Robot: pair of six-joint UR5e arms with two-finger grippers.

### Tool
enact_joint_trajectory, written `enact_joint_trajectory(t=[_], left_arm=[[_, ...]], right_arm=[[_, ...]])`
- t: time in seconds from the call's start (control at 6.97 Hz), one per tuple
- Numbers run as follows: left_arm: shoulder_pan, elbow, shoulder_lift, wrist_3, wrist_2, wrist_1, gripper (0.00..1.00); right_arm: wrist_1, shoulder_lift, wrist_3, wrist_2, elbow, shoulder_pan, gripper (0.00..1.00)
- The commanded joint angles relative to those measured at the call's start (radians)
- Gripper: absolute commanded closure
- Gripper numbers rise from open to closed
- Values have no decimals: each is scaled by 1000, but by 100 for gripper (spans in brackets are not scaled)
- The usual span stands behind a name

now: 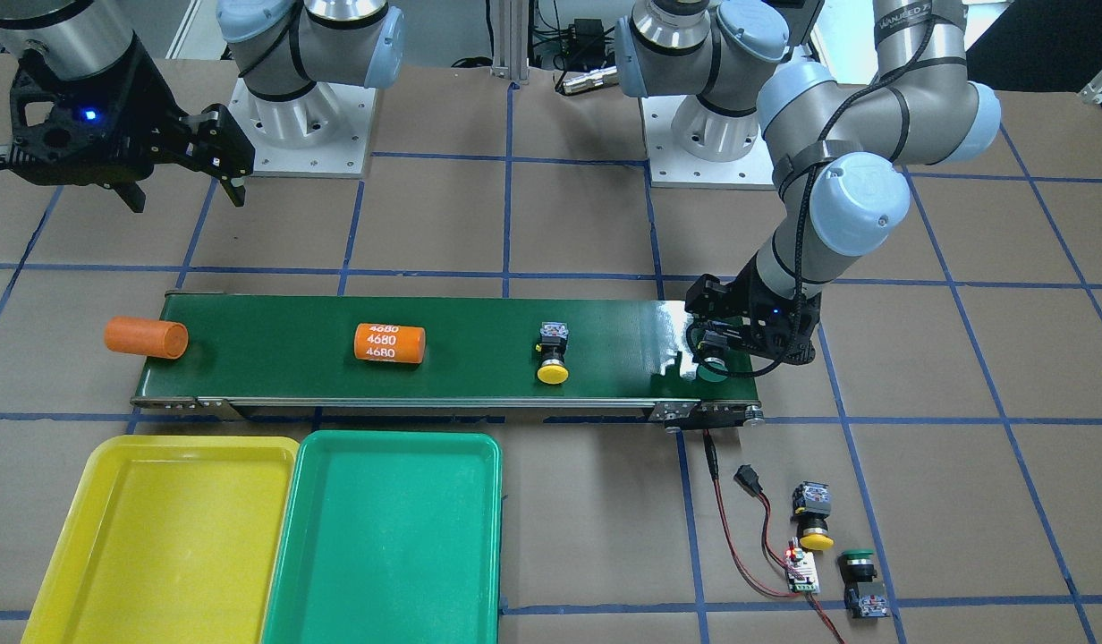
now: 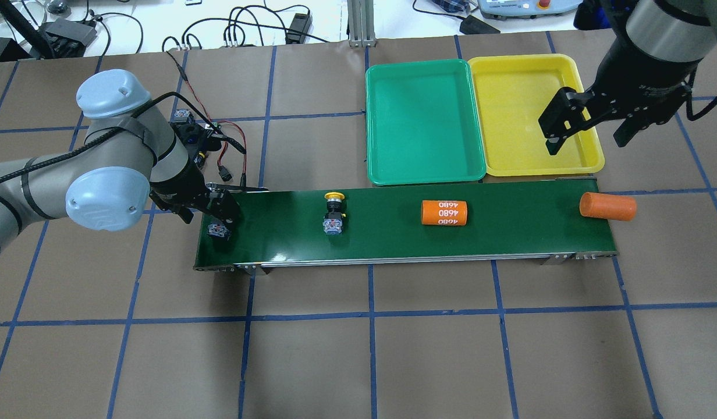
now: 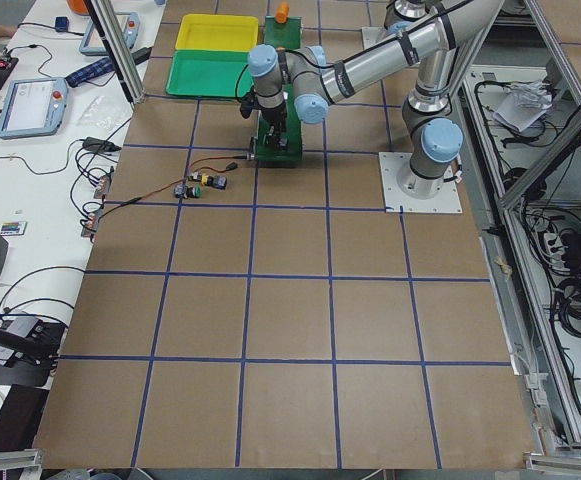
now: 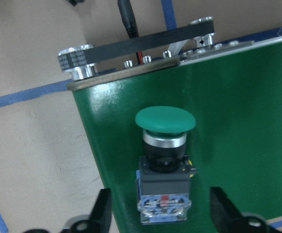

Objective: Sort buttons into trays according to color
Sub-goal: 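Place the green button on the belt with left gripper while right shifts, then grasp another green button with left gripper while right lowers toward cylinder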

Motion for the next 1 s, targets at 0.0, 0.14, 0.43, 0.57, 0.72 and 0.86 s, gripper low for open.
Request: enact_joint_trajectory(t=[0.0,0.14,0.43,0.57,0.72,0.86], left_arm=[[24,105,12,11,14,7,0],[79,194,-28,16,6,1,0],[154,344,-179,17,6,21,0],[159,456,-273,11,6,24,0],[159,583,-375,16,8,30,0],[159,696,-472,17,6,30,0]], right_arm=[[-12,34,84,33,4,1,0],[3,58,156,31,6,3,0],[-12,73,99,17,14,4,0],[-18,69,-11,17,15,6,0],[-28,63,-141,18,15,6,0],[-37,63,-253,15,15,6,0]])
